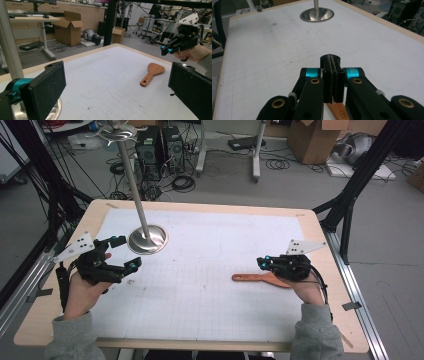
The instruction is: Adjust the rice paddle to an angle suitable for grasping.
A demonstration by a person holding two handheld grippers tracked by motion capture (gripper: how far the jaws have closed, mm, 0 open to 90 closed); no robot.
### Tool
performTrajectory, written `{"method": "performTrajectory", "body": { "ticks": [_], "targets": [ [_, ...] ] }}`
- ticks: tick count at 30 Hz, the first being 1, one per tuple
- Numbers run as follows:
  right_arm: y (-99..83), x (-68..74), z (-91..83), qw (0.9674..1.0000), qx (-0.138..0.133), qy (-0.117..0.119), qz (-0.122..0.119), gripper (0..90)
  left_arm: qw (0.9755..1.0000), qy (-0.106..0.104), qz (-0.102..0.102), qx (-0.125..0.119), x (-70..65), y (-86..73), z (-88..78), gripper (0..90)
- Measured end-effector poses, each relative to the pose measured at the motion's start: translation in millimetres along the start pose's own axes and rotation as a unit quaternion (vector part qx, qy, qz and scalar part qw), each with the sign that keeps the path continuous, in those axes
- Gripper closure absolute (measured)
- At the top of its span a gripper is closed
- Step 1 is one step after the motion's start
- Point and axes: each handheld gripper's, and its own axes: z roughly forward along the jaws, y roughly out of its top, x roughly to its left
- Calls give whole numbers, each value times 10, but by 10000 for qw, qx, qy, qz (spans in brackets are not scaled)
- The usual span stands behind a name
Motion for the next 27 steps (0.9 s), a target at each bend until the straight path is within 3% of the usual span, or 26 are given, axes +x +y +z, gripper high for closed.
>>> {"method": "performTrajectory", "body": {
  "ticks": [8, 27],
  "targets": [
    [-53, -22, 187, 9995, 297, 103, 2, 893, 10000, 10, -1, 68, -2, -22, 1, 18],
    [-189, -35, 539, 9944, 964, 417, -98, 893, 9999, 53, -32, 111, 12, -56, -17, 18]
  ]
}}
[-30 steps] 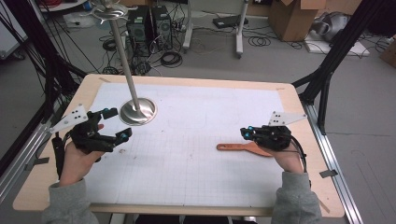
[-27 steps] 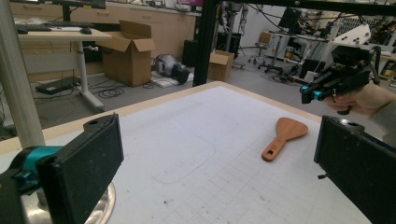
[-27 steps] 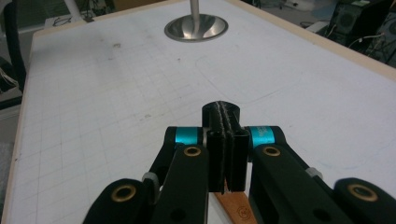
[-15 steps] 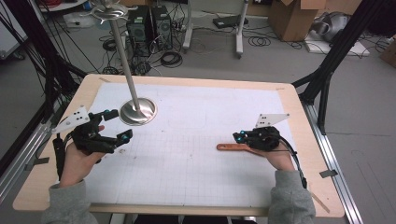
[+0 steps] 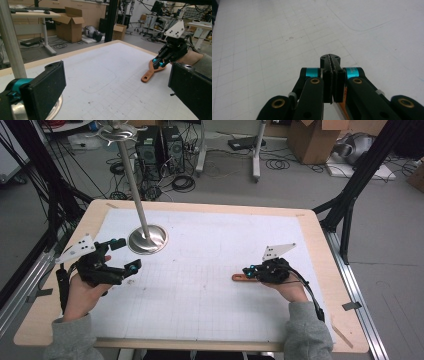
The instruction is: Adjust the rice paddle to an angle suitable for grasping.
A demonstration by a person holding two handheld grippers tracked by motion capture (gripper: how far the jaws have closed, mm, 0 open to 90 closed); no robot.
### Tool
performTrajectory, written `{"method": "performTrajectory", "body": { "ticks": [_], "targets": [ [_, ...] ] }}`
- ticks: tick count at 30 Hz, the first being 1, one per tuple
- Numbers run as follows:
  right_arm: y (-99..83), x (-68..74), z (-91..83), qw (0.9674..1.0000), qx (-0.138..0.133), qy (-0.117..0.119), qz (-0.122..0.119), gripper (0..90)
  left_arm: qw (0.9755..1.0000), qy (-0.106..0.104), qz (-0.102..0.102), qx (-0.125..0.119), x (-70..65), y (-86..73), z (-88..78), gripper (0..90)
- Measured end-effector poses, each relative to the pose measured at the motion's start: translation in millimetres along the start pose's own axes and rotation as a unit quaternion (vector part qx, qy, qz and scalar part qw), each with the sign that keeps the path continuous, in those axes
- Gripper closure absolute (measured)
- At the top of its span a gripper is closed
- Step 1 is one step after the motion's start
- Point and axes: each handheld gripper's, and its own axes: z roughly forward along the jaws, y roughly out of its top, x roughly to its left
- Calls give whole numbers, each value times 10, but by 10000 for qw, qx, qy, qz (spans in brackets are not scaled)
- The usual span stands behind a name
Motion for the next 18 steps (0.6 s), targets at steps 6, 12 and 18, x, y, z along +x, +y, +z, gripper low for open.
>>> {"method": "performTrajectory", "body": {
  "ticks": [6, 12, 18],
  "targets": [
    [-22, -5, 85, 9999, 128, 73, -23, 892, 10000, 4, -41, 8, 1, -10, 6, 18],
    [-53, -29, 170, 9997, 175, 168, 4, 892, 10000, -1, -34, 33, 13, -20, 5, 18],
    [-58, -5, 225, 9993, 310, 201, -71, 892, 10000, 5, -52, 34, 16, -30, 9, 18]
  ]
}}
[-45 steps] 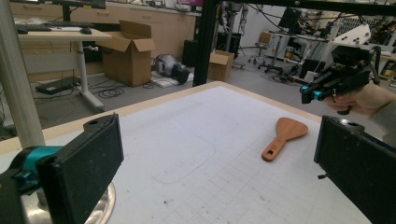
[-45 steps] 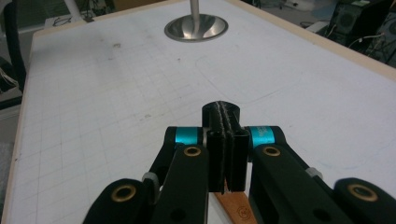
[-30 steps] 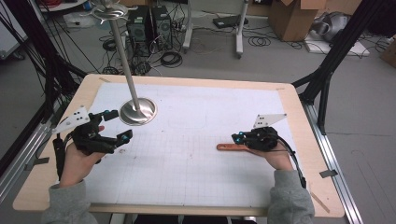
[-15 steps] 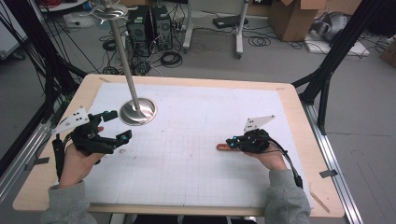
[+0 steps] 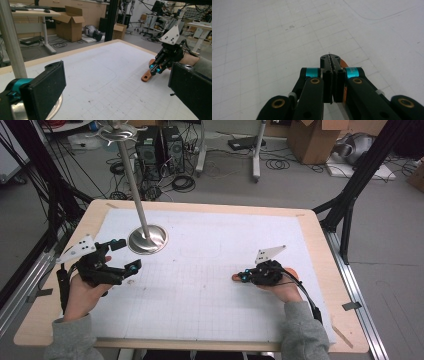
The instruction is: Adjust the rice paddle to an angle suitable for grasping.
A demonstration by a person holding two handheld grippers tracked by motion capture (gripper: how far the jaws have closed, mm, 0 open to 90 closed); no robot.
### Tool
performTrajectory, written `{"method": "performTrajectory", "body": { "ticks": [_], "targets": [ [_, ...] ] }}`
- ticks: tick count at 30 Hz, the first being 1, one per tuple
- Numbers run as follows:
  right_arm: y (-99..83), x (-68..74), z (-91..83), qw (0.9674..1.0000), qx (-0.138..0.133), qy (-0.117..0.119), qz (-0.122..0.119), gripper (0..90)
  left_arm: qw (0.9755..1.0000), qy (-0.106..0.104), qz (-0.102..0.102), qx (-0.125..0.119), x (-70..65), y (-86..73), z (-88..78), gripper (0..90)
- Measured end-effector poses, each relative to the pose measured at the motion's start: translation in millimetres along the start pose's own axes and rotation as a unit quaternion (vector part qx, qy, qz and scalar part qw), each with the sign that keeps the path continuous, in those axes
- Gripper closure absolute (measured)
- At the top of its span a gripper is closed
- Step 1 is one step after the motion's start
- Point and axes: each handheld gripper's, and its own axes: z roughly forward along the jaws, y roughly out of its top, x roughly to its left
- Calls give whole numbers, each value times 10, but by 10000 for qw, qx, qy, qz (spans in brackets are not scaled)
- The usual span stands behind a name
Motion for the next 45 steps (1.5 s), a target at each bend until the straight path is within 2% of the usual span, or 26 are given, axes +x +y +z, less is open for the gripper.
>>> {"method": "performTrajectory", "body": {
  "ticks": [7, 18, 23, 24, 25, 26, 27, 29, 30, 31, 38, 39, 44, 45],
  "targets": [
    [-21, -14, 72, 9999, 133, 62, -17, 893, 10000, -7, -26, 19, 5, -10, 6, 18],
    [-28, -28, 124, 9996, 274, 12, 0, 892, 10000, 1, -60, 37, -2, -30, 11, 18],
    [-32, -57, 158, 9990, 393, -214, 34, 892, 10000, 34, -55, 47, -8, -37, -28, 18],
    [-36, -74, 160, 9992, 345, -178, 74, 892, 10000, 42, -58, 44, -10, -39, -35, 18],
    [-34, -98, 156, 9989, 336, -308, 134, 893, 10000, 59, -59, 37, -13, -40, -44, 18],
    [-34, -98, 156, 9989, 336, -308, 134, 893, 10000, 63, -55, 35, -12, -42, -52, 18],
    [-33, -121, 148, 9983, 342, -414, 223, 892, 9999, 79, -68, 44, -18, -49, -64, 18],
    [-34, -135, 147, 9982, 324, -438, 244, 892, 9999, 89, -66, 58, -21, -56, -73, 18],
    [-34, -158, 146, 9978, 298, -521, 281, 892, 9999, 103, -72, 75, -25, -62, -81, 18],
    [-34, -187, 143, 9968, 276, -628, 415, 893, 9998, 128, -79, 94, -30, -74, -102, 18],
    [-42, -284, 148, 9945, 179, -850, 590, 893, 9996, 232, -87, 116, -47, -101, -201, 18],
    [-45, -310, 146, 9930, 136, -971, 664, 893, 9996, 247, -95, 119, -51, -106, -215, 18],
    [-42, -351, 155, 9916, 90, -1089, 698, 893, 9994, 304, -110, 151, -61, -128, -273, 18],
    [-40, -366, 160, 9906, 75, -1175, 703, 893, 9993, 320, -114, 154, -64, -133, -283, 18]
  ]
}}
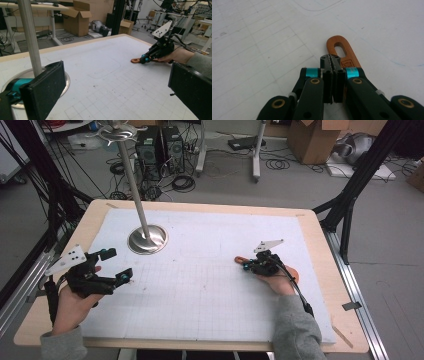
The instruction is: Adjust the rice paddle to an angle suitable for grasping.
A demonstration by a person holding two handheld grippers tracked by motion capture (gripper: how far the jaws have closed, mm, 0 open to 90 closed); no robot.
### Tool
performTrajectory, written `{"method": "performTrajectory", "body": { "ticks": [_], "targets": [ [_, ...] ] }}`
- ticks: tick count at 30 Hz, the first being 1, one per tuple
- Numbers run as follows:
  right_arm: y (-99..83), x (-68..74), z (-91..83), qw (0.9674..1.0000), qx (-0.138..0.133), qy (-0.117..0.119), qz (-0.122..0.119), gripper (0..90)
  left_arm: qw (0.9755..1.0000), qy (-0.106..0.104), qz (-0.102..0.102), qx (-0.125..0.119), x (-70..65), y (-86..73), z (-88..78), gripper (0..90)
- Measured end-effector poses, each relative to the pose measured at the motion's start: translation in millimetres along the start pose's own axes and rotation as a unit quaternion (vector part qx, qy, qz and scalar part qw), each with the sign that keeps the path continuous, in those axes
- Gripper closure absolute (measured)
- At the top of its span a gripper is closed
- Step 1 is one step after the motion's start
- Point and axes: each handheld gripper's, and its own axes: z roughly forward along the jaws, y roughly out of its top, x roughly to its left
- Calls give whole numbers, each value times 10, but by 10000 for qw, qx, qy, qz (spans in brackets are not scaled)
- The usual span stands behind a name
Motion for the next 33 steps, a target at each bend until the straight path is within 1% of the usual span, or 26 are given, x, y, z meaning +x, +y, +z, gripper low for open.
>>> {"method": "performTrajectory", "body": {
  "ticks": [2, 5, 6, 7, 8, 9, 13, 14, 15, 16, 17, 19, 22, 23, 24, 25, 27, 28, 30, 31, 33],
  "targets": [
    [1, -9, 1, 10000, -11, -18, -7, 893, 10000, 19, -13, 0, -4, -8, -13, 18],
    [-2, -40, -2, 9998, -26, -179, 83, 893, 10000, 34, 0, 35, -7, -19, -29, 18],
    [-8, -67, -4, 9997, -52, -207, 142, 893, 10000, 44, 2, 42, -8, -22, -32, 18],
    [-8, -67, -4, 9997, -52, -207, 142, 893, 10000, 45, -3, 39, -9, -25, -34, 18],
    [-13, -87, -11, 9993, -51, -319, 181, 893, 10000, 55, -18, 40, -13, -29, -36, 18],
    [-16, -100, -14, 9992, -66, -360, 180, 893, 10000, 55, -18, 40, -13, -29, -36, 18],
    [-25, -138, -38, 9986, -105, -437, 263, 893, 10000, 40, 5, 71, -17, -32, -28, 18],
    [-10, -144, -105, 9983, -247, -446, 270, 893, 10000, 38, 1, 70, -18, -32, -26, 18],
    [-10, -144, -105, 9983, -247, -446, 270, 893, 10000, 30, -2, 66, -18, -32, -26, 18],
    [7, -165, -216, 9974, -462, -469, 279, 893, 10000, 27, -8, 60, -18, -32, -22, 18],
    [7, -165, -216, 9974, -462, -469, 279, 893, 10000, 27, -8, 60, -18, -32, -22, 18],
    [-3, -204, -328, 9966, -514, -552, 343, 893, 10000, 18, 2, 74, -15, -34, -13, 18],
    [-65, -293, -415, 9957, -370, -702, 482, 893, 10000, -6, -7, 83, -21, -36, 13, 18],
    [-107, -328, -420, 9950, -205, -832, 512, 893, 10000, -6, 10, 98, -23, -36, 21, 18],
    [-118, -337, -414, 9948, -126, -868, 523, 893, 9999, -19, 11, 108, -27, -37, 29, 18],
    [-123, -346, -401, 9947, -97, -904, 485, 893, 9999, -35, 10, 125, -32, -41, 44, 18],
    [-125, -346, -389, 9944, -53, -938, 484, 893, 9999, -35, -1, 131, -34, -44, 50, 18],
    [-130, -354, -369, 9938, 31, -1031, 415, 893, 9999, -42, 20, 153, -32, -47, 55, 18],
    [-145, -366, -354, 9930, 109, -1088, 439, 893, 9999, -55, 23, 156, -33, -48, 55, 18],
    [-157, -378, -351, 9920, 173, -1154, 478, 893, 9999, -55, 23, 156, -33, -48, 55, 18],
    [-173, -396, -359, 9908, 219, -1226, 525, 893, 9999, -56, 24, 150, -36, -46, 53, 18]
  ]
}}
